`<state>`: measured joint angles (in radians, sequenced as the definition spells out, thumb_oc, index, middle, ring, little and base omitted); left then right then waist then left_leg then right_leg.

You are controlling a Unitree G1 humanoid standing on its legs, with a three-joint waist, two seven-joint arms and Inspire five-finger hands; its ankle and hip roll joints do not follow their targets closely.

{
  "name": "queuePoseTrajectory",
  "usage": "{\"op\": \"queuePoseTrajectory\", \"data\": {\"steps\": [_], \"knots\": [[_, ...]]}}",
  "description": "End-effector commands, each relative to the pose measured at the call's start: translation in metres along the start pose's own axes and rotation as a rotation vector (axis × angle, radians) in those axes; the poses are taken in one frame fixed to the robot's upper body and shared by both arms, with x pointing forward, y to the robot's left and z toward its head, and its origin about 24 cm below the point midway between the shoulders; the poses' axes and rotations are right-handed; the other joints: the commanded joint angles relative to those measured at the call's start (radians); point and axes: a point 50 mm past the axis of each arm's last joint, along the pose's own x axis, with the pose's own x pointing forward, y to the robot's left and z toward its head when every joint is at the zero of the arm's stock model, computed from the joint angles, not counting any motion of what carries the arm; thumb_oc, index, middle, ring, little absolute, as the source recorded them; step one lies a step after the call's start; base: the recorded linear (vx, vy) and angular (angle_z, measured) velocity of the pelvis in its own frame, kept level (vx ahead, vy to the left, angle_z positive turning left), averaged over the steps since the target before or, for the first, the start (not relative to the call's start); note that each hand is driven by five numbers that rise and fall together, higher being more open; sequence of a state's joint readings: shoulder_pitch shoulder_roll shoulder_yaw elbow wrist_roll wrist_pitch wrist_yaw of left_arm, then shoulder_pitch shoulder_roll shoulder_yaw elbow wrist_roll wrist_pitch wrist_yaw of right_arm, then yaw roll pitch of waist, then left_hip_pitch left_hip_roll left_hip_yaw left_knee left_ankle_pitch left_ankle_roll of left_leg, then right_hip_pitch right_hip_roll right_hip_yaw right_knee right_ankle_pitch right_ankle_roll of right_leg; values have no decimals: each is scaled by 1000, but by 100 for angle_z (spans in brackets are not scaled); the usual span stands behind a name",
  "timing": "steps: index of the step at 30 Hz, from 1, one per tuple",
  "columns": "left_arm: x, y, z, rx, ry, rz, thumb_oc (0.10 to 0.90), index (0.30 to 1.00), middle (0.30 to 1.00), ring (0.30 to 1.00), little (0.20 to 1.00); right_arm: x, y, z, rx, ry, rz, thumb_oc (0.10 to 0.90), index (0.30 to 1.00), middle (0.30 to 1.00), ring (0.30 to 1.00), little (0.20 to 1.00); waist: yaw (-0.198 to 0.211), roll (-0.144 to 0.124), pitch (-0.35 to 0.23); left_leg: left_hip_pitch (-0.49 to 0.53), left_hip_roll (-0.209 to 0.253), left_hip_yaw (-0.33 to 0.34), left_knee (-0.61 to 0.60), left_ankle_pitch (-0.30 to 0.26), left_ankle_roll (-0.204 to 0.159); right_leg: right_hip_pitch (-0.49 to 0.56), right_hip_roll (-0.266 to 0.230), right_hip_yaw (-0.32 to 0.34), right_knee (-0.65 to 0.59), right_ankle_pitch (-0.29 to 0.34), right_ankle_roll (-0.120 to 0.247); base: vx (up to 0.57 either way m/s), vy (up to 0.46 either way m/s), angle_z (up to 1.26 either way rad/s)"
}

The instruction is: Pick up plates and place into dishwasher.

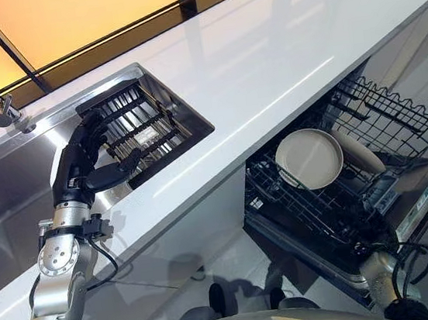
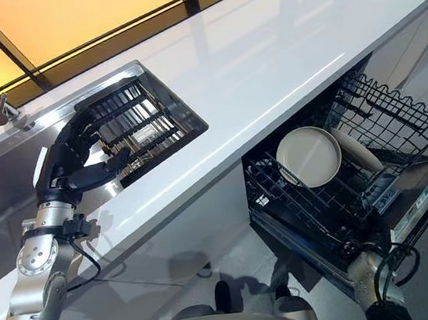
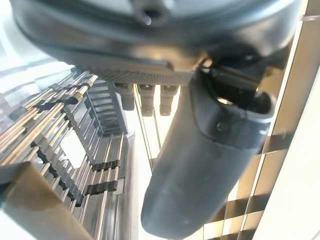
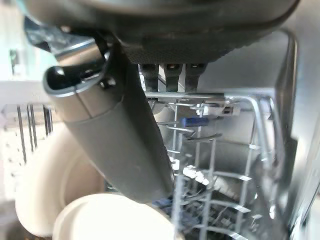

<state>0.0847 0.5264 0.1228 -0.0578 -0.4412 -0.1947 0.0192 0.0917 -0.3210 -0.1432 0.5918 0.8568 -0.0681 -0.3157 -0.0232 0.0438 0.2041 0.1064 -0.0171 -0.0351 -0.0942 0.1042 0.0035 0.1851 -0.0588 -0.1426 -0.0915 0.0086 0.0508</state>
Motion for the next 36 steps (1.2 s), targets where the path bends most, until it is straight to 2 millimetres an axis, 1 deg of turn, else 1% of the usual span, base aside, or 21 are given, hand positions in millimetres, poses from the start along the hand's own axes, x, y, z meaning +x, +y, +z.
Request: {"op": "queuePoseTrajectory", "data": {"steps": [1,2,4,5,7,12,13,14,16,19,21,22,23,25,29,31,33,35,36], "knots": [[35,0,51,35,-253,-18,800,900,900,900,900,-1,88,55,164,-194,416,800,900,900,900,900,46,13,16,47,-49,23,7,-116,25,-38,46,-37,52,-17,2,31,3,4],[35,-2,50,33,-253,-21,800,900,900,900,900,-4,97,59,181,-208,475,800,900,900,900,900,50,15,17,45,-49,21,7,-114,25,-37,46,-41,48,-16,2,23,6,5],[36,-4,49,31,-253,-25,800,900,900,900,900,-8,109,63,184,-223,538,800,900,900,900,900,57,17,20,43,-48,19,7,-111,23,-36,46,-45,43,-13,1,27,16,5],[37,-7,48,29,-252,-26,800,900,900,900,900,-12,119,66,183,-234,597,800,900,900,900,900,62,18,21,41,-48,17,7,-109,22,-36,45,-48,40,-12,0,0,0,0],[38,-9,48,25,-254,-30,800,900,900,900,900,-17,131,70,174,-250,659,800,900,900,900,900,69,20,26,38,-48,14,7,-105,21,-36,44,-50,39,-11,-2,28,35,3],[41,-17,48,19,-254,-50,800,900,900,900,900,-38,176,90,105,-319,861,800,900,900,900,900,92,22,39,29,-47,-1,7,-89,16,-35,39,-60,42,-14,-10,49,42,1],[43,-19,48,20,-256,-58,800,900,900,900,900,-44,188,98,87,-345,894,800,900,900,900,900,98,22,44,26,-48,-7,8,-85,15,-36,38,-63,44,-14,-12,59,46,7],[43,-20,48,21,-256,-61,800,900,900,900,900,-47,193,101,68,-360,911,800,900,900,900,900,101,21,45,24,-48,-10,9,-83,14,-37,37,-64,45,-14,-13,69,47,14],[45,-24,49,22,-263,-75,800,900,900,900,900,-56,211,113,6,-415,951,800,900,900,900,900,112,20,53,17,-51,-21,12,-78,13,-39,36,-68,45,-13,-17,56,42,18],[47,-26,51,18,-276,-89,800,900,900,900,900,-65,229,123,-66,-464,981,800,900,900,900,900,125,20,63,8,-53,-31,16,-73,12,-43,34,-71,46,-11,-21,41,38,14],[53,-29,57,10,-299,-110,800,900,900,900,900,-75,251,138,-131,-526,980,800,900,900,900,900,141,19,77,-6,-57,-44,20,-67,12,-52,32,-73,52,-11,-26,19,30,20],[54,-29,59,9,-303,-113,800,900,900,900,900,-76,254,139,-144,-530,978,800,900,900,900,900,143,19,80,-8,-57,-45,21,-66,11,-54,32,-73,53,-12,-27,0,20,18],[57,-30,61,6,-315,-124,800,900,900,900,900,-77,260,146,-176,-554,953,800,900,900,900,900,149,19,86,-14,-59,-51,24,-65,11,-59,31,-74,57,-12,-29,-3,21,14],[60,-33,65,-3,-334,-141,800,900,900,900,900,-75,266,156,-196,-563,905,800,900,900,900,900,157,19,96,-24,-62,-60,31,-64,12,-67,30,-74,65,-14,-32,-5,31,16],[64,-38,71,-8,-358,-180,800,900,900,900,900,-69,267,166,-233,-603,816,800,900,900,900,900,168,17,106,-34,-65,-72,38,-63,17,-78,28,-76,78,-15,-37,6,23,18],[65,-39,73,-8,-367,-187,800,900,900,900,900,-68,265,167,-220,-611,788,800,900,900,900,900,167,14,110,-36,-68,-73,41,-66,21,-84,28,-72,84,-14,-37,10,17,7],[64,-39,73,-9,-372,-185,800,900,900,900,900,-65,259,165,-228,-627,741,800,900,900,900,900,162,11,111,-33,-70,-71,42,-69,26,-88,27,-65,91,-12,-36,0,0,0],[62,-39,73,-10,-373,-181,800,900,900,900,900,-62,253,161,-231,-627,710,800,900,900,900,900,155,9,109,-27,-72,-68,40,-72,31,-88,27,-59,93,-11,-34,0,0,0],[61,-38,72,-7,-373,-176,800,900,900,900,900,-61,248,155,-225,-621,711,800,900,900,900,900,147,6,107,-20,-72,-64,38,-75,34,-87,27,-53,95,-10,-32,37,23,0]]}}
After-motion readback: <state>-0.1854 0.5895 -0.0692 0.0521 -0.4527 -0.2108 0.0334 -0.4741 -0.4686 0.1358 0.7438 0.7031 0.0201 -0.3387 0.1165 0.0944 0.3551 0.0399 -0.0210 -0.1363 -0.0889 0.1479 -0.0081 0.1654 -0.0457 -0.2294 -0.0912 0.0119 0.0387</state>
